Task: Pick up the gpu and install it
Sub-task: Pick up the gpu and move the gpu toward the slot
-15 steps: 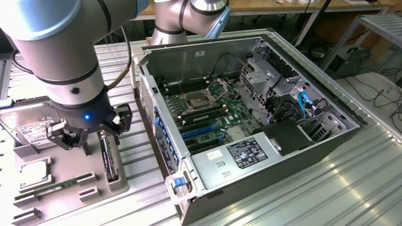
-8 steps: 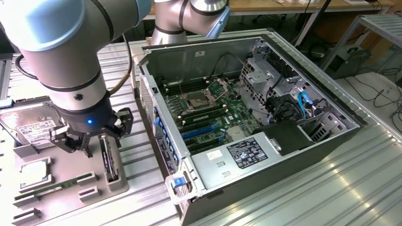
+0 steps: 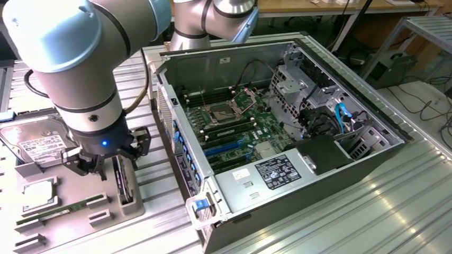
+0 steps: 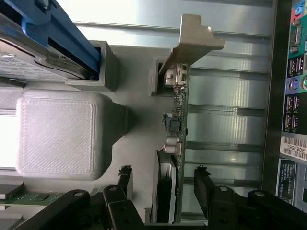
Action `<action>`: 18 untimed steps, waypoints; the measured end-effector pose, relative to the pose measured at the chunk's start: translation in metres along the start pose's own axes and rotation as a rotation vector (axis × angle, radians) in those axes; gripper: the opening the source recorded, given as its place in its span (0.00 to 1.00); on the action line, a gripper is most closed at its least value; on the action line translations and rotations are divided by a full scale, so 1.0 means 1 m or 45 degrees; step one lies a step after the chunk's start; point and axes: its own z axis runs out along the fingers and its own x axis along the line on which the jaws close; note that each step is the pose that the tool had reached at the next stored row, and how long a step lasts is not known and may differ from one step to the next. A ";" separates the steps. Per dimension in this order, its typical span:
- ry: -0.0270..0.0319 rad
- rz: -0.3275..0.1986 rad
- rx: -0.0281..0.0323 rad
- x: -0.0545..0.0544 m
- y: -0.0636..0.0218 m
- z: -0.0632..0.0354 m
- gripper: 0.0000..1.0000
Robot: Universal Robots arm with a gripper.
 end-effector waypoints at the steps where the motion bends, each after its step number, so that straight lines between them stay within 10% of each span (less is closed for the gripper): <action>1: 0.0000 0.000 0.0000 0.000 -0.0001 0.0020 0.63; 18: 0.0001 0.001 0.0003 0.000 -0.0020 0.0041 0.63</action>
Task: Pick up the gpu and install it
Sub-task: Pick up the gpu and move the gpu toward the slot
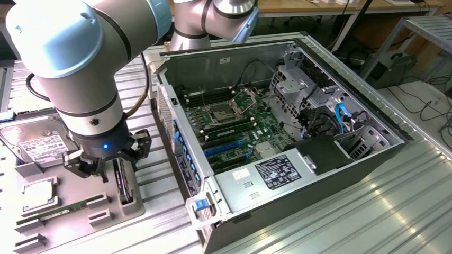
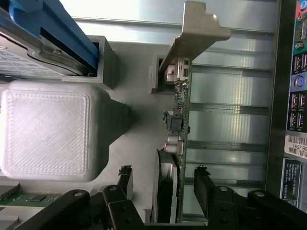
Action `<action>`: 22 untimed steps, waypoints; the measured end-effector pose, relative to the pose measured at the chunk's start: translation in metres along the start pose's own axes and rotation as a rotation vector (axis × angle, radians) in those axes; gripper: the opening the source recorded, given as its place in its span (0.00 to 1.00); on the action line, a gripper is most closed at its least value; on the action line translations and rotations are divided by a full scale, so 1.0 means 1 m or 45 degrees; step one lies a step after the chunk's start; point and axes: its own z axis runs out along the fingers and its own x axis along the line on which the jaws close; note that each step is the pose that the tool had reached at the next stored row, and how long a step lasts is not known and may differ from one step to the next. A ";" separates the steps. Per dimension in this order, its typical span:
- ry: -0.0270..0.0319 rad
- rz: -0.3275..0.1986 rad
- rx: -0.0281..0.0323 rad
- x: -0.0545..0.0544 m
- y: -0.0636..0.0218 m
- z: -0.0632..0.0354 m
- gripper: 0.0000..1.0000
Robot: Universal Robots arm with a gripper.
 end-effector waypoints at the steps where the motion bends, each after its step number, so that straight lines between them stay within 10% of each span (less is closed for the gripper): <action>1: -0.0001 0.000 0.0000 0.000 0.0000 0.0000 0.62; 22: -0.0028 0.075 0.0015 -0.001 -0.0001 0.0013 0.33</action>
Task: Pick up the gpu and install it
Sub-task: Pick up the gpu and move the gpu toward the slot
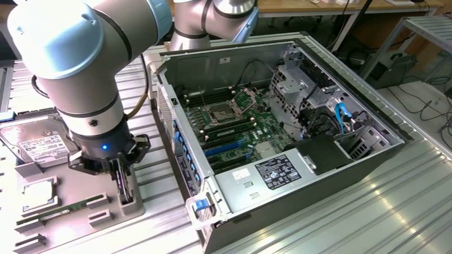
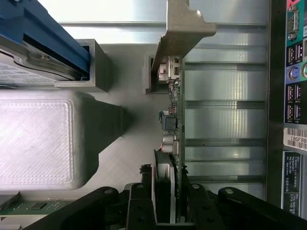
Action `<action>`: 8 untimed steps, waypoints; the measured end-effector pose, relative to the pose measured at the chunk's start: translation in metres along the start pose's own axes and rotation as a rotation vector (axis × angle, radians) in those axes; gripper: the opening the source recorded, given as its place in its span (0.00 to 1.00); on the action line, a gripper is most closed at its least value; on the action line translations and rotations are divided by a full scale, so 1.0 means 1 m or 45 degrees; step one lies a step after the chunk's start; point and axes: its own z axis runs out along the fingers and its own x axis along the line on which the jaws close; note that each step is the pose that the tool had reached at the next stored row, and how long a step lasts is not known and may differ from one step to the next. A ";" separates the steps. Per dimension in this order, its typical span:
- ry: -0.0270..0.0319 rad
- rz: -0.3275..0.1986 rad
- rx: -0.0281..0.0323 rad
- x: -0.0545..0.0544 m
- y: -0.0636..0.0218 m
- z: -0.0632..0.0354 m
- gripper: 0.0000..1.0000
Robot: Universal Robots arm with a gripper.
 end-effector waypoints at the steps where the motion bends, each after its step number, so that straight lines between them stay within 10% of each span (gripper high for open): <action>1: 0.0000 0.000 0.0000 0.000 0.0000 0.0000 0.33; 8: 0.0001 0.000 0.0001 -0.001 0.0000 0.0000 0.28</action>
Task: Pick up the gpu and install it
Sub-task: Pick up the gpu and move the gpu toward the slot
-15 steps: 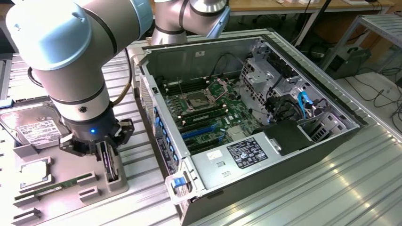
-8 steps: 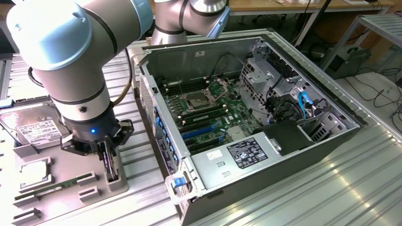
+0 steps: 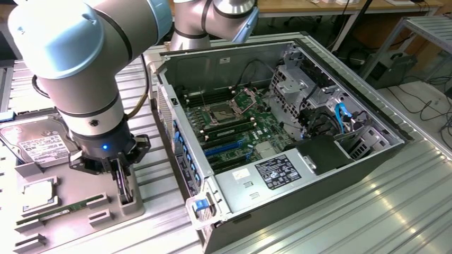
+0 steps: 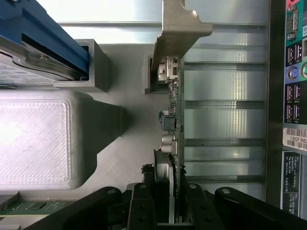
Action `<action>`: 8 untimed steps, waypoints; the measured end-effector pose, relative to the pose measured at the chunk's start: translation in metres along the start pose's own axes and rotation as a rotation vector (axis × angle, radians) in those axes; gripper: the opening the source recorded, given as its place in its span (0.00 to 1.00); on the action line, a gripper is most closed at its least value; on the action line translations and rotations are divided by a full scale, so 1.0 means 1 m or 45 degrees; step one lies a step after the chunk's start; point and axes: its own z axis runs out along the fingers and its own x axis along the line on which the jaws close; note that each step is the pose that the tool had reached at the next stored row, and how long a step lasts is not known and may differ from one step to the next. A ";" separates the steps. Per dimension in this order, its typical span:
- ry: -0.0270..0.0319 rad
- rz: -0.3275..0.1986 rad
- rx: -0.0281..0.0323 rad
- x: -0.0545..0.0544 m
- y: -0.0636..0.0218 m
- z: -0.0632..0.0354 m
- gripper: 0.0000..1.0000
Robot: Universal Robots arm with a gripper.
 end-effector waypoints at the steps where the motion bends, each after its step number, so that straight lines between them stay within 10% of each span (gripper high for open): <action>1: 0.0001 0.000 0.0000 0.000 0.0000 0.0000 0.28; 8: 0.0000 0.000 0.0000 0.000 0.0000 0.0000 0.28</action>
